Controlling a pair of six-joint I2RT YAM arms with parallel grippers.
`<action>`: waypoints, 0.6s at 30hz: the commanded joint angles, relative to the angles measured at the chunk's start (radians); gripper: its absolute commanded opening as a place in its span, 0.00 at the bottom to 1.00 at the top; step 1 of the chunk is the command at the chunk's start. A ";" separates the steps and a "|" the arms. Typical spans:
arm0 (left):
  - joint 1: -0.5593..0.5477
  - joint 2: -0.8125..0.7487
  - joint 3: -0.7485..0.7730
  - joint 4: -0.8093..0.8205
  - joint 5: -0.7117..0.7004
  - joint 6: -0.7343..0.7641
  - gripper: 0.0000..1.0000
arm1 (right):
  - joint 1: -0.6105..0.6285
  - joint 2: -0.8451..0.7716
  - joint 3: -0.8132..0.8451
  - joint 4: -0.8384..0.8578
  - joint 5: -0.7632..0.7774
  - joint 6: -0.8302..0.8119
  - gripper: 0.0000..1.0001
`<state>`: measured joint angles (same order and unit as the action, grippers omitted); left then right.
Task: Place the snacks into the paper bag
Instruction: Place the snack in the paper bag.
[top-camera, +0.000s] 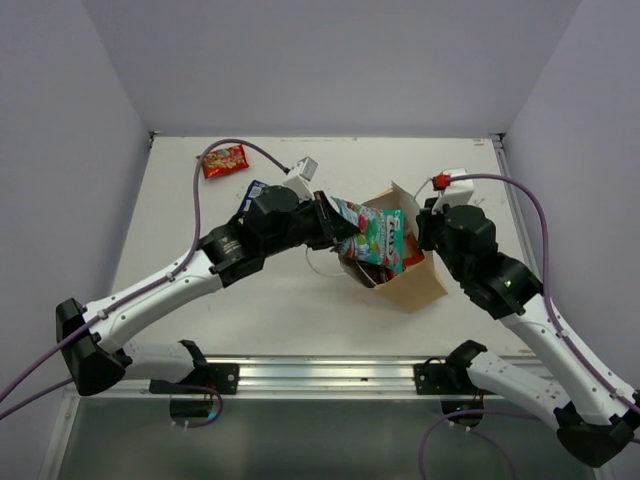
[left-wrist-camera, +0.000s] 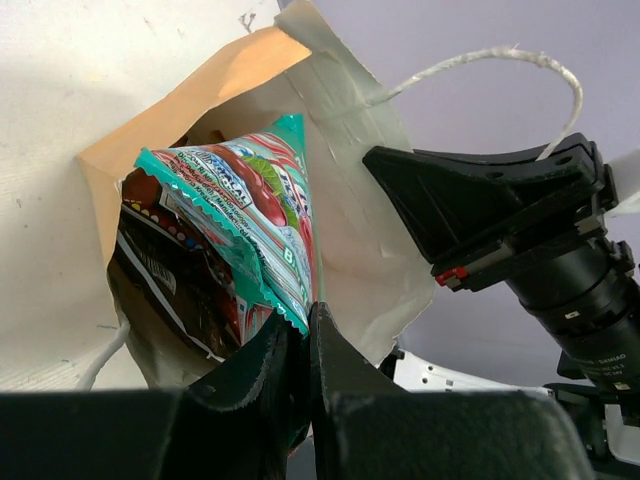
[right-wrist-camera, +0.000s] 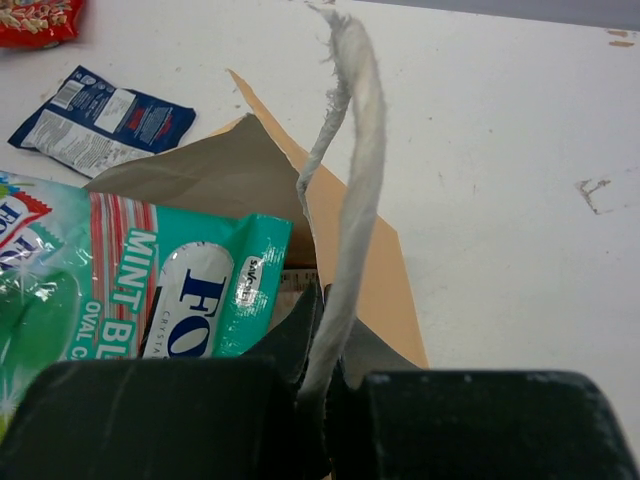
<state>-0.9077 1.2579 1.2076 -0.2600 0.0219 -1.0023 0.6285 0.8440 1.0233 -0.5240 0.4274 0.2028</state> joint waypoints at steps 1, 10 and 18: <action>-0.011 0.001 0.063 0.041 -0.013 0.021 0.00 | 0.005 -0.028 0.021 0.091 -0.004 0.030 0.00; -0.016 0.035 0.079 0.079 -0.073 0.016 0.00 | 0.004 -0.028 0.006 0.088 -0.035 0.058 0.00; -0.040 0.149 0.122 0.120 -0.057 -0.004 0.02 | 0.005 -0.028 0.003 0.084 -0.055 0.063 0.00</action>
<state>-0.9314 1.3911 1.2716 -0.2493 -0.0212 -1.0027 0.6285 0.8425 1.0092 -0.5232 0.3939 0.2432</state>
